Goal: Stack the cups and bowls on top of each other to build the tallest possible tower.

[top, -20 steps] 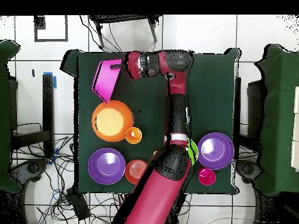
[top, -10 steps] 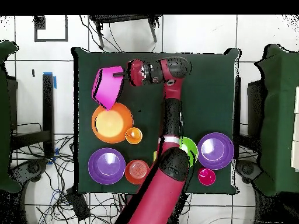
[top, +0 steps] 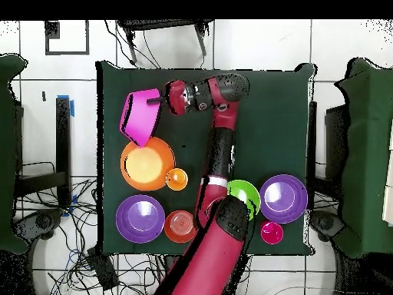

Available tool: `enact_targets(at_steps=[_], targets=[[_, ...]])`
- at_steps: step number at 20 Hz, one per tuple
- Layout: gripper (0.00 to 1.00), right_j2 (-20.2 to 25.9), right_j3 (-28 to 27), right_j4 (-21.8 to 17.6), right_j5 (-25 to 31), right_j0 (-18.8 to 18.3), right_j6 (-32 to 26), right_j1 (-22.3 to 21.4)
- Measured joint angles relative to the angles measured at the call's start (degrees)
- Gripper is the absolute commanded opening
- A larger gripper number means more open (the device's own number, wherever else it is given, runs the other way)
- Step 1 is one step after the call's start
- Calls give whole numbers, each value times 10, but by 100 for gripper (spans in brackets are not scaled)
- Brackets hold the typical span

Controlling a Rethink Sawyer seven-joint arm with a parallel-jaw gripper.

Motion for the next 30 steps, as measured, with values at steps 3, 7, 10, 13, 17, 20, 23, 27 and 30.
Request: enact_targets(at_steps=[3, 7, 10, 13, 17, 20, 23, 27, 30], targets=[[0, 130, -33, -160, 45, -9, -43, 11], [0, 311, -84, -395, 76, -10, -149, 13], [0, 434, -119, -553, 77, -10, -242, 13], [0, 553, -154, -705, 79, -11, -329, 14], [0, 666, -198, -836, 107, -15, -394, 14], [0, 709, -224, -874, 135, -20, -402, 17], [0, 733, -239, -891, 150, -26, -403, 21], [0, 752, -254, -900, 152, -34, -403, 29], [0, 764, -265, -900, 154, -38, -403, 34]])
